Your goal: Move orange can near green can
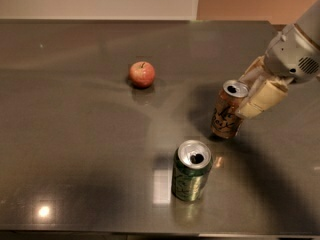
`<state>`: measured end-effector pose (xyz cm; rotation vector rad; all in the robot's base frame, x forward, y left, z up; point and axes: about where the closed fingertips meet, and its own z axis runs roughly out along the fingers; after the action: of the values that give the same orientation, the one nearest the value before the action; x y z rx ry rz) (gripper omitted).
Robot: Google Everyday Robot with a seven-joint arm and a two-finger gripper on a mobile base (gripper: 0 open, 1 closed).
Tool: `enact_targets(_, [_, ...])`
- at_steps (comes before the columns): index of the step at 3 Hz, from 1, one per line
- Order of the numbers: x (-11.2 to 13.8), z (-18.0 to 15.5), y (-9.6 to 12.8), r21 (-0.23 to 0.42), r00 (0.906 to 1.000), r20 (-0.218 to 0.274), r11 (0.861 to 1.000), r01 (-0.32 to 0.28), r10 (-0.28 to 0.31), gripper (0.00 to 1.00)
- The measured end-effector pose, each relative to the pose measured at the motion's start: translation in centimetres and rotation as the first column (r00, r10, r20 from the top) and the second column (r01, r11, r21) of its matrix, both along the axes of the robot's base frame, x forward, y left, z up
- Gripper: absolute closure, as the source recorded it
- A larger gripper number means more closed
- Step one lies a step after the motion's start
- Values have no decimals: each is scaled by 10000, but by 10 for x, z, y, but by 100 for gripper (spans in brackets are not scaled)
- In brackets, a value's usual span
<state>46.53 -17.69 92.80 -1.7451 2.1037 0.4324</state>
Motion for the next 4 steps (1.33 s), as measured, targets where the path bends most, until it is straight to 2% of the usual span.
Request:
enact_targets(1, [-27, -3, 10, 209, 9972, -35, 9970, -748, 749, 100])
enact_targets(2, [-51, -10, 20, 380, 9879, -60, 9873, -1545, 1548, 100])
enact_targets(3, [-72, -17, 29, 525, 9742, -121, 9730, -2246, 2255, 100])
enact_targets(4, [-90, -25, 34, 671, 9594, -221, 9579, -2791, 2810, 85])
